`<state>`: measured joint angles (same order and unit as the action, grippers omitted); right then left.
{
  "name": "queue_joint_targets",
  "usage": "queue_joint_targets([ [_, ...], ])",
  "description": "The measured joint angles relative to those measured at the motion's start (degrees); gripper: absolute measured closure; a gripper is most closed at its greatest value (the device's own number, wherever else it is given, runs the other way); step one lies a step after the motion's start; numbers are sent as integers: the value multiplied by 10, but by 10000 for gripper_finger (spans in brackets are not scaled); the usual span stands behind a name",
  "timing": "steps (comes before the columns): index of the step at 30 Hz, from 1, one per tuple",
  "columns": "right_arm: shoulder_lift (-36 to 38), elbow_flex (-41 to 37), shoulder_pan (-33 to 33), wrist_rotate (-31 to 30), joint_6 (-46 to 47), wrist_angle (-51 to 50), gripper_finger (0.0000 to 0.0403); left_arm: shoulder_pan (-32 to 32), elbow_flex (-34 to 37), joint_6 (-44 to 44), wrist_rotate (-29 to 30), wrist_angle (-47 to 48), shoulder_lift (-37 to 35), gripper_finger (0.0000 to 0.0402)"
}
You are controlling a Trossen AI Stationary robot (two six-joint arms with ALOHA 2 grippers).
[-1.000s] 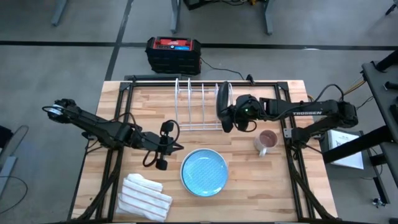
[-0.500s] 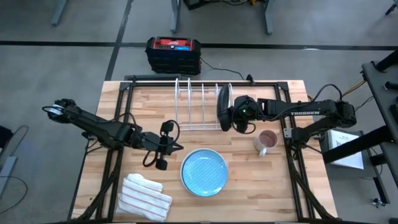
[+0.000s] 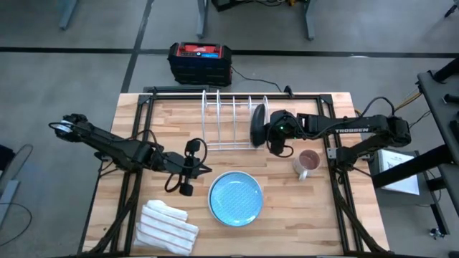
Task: Sort dishes
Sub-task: Put the black plate in the dish rack
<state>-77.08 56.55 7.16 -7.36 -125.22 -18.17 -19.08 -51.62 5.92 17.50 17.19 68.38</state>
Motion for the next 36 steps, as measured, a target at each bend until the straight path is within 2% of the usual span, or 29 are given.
queue_joint_targets([
  [4, 0, 0, 0, -1, 22, 0, 392, 0, 0, 0, 0, 0, 0, 401],
  [11, 1, 0, 0, -3, 27, -19, 350, 0, 0, 0, 0, 0, 0, 401],
  [17, 1, 0, 0, -3, 124, -27, 325, 0, 0, 0, 0, 0, 0, 401],
  [21, 1, 0, 0, -11, 155, -26, 316, 0, 0, 0, 0, 0, 0, 401],
  [25, 1, 0, 0, -36, 158, -26, 308, 0, 0, 0, 0, 0, 0, 401],
  [36, 1, 0, 0, -45, 178, -26, 276, 0, 0, 0, 0, 0, 0, 401],
])
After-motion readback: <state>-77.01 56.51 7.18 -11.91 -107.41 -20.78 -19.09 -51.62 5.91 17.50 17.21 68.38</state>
